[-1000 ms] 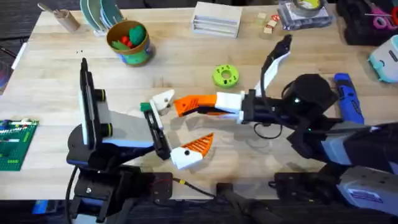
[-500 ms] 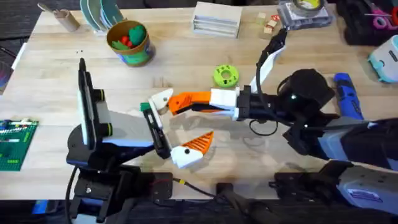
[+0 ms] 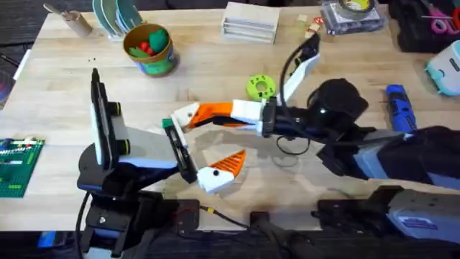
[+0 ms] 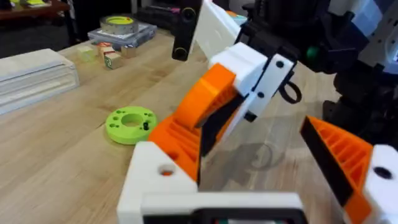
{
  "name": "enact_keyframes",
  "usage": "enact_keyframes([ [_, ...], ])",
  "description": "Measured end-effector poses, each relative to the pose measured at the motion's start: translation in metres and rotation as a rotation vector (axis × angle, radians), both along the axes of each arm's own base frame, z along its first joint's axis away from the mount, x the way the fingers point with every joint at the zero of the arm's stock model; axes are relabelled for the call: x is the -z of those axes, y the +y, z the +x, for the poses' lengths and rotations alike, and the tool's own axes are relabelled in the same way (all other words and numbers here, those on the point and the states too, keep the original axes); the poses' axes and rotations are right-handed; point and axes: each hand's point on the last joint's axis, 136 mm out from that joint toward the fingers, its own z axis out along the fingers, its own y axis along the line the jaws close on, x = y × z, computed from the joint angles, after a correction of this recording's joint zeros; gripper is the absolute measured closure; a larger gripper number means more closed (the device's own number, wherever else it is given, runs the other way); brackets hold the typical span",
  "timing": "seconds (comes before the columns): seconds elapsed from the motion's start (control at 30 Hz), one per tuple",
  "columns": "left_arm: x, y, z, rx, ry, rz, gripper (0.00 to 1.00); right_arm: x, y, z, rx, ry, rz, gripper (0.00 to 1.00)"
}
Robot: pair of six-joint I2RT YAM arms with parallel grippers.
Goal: Pick up the gripper from the table and insert it into the empty holder that is missing its gripper. Then pick up a screw, insert it into the mounting hole, and use the screwdriver to tighten it. Finally, clean up the table by picking up the vegetable and placing it into the bucket.
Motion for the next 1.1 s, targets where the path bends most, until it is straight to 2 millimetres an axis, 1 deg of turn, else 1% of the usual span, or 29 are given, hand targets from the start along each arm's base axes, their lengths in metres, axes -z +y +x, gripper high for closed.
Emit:
enact_keyframes([
  [0.13,0.000,0.002,0.004,-0.024,-0.001,0.001,0.008,-0.001,0.016,0.000,-0.028,0.002,-0.003,0.991],
  [0.37,0.001,0.010,0.016,-0.106,0.005,0.002,0.008,0.003,0.036,0.014,-0.029,0.005,-0.011,0.992],
  [0.4,0.001,0.014,0.021,-0.140,0.004,0.003,0.008,0.003,0.042,0.018,-0.035,0.003,-0.010,0.992],
  [0.53,0.000,0.016,0.024,-0.159,0.000,0.004,0.008,0.001,0.045,0.021,-0.041,-0.019,-0.012,0.992],
  [0.9,0.000,0.015,0.024,-0.157,0.001,0.004,0.008,0.001,0.043,0.020,-0.062,-0.032,-0.014,0.986],
  [0.97,0.000,0.015,0.023,-0.155,0.001,0.003,0.008,0.001,0.043,0.019,-0.074,-0.030,-0.014,0.926],
  [1.03,0.000,0.014,0.023,-0.149,0.001,0.003,0.008,0.001,0.042,0.018,-0.089,-0.026,-0.015,0.804],
  [1.1,0.000,0.010,0.016,-0.103,0.003,0.001,0.009,0.001,0.044,0.013,-0.118,-0.025,-0.015,0.668],
])
